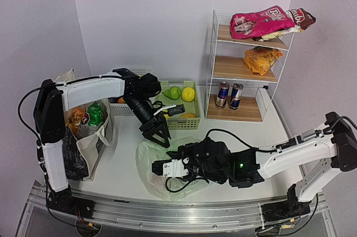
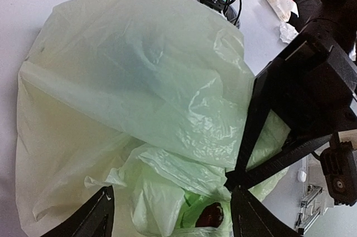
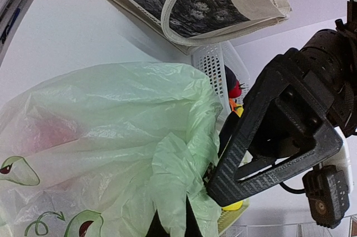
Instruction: Place the mixed food into the grocery bags and tie them
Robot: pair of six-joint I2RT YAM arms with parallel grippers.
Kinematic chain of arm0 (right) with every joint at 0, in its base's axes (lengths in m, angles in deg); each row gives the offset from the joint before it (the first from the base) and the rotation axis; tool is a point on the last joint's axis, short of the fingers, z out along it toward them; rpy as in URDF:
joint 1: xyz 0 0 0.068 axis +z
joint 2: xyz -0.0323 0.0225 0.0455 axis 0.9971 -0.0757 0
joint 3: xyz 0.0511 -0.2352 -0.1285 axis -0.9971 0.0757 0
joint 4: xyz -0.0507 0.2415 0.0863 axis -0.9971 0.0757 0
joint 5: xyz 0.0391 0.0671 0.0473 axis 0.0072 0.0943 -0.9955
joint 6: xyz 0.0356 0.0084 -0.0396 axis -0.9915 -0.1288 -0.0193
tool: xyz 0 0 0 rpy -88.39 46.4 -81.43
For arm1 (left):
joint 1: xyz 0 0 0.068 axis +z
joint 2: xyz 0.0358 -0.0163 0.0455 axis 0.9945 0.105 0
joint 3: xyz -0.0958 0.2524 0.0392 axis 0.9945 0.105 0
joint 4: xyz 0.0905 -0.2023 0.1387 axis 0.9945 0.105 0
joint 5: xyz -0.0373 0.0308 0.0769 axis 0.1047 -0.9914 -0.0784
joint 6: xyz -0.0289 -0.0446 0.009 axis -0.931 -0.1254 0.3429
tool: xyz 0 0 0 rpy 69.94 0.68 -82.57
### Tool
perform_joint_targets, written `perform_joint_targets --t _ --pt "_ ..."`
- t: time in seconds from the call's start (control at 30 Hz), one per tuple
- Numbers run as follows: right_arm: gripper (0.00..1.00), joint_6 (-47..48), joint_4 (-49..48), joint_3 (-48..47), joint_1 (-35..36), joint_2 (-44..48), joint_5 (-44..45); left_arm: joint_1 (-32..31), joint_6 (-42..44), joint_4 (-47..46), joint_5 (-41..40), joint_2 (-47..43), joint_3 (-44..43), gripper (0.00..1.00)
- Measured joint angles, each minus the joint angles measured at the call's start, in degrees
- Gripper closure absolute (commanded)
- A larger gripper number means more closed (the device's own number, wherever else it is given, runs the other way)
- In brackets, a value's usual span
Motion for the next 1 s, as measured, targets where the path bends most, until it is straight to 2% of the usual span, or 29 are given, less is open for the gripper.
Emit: perform_joint_targets --t 0.03,0.13,0.2,0.27,0.6,0.67,0.73,0.83,0.87,1.0 --pt "1.00 0.06 0.16 -0.03 0.00 -0.01 -0.01 0.00 -0.17 0.01 -0.10 0.27 0.00 0.39" --pt "1.00 0.20 0.39 -0.18 0.00 -0.08 0.00 0.00 -0.48 0.62 -0.12 0.95 -0.36 0.79" --pt "1.00 0.28 0.44 -0.22 0.00 -0.09 0.06 0.00 -0.74 1.37 0.24 1.17 -0.72 0.97" --pt "1.00 0.28 0.60 -0.24 0.00 -0.09 0.19 -0.05 -0.21 1.86 0.66 1.17 -0.85 1.00" --pt "1.00 -0.46 0.70 -0.22 -0.04 -0.09 0.30 0.25 -1.82 1.47 1.96 1.12 -1.00 1.00" --pt "0.86 -1.59 0.67 -0.22 -0.31 -0.09 0.33 0.44 -3.07 0.66 2.25 0.85 -0.98 1.00" --pt "0.51 -3.53 0.73 -0.23 -0.77 -0.06 0.16 0.52 -4.69 -1.21 2.17 0.09 -0.56 1.00" --pt "0.21 -9.67 3.11 -0.55 -1.19 0.47 -0.84 0.91 -8.02 -6.26 1.42 -2.67 1.92 1.00" --pt "0.16 -11.85 4.55 -0.95 -1.40 0.83 -1.38 1.04 -8.99 -7.74 1.28 -3.74 2.91 1.00" --pt "0.12 -24.38 12.67 -4.72 -2.32 4.51 -3.98 1.42 -13.05 -12.66 0.80 -7.07 5.76 1.00"
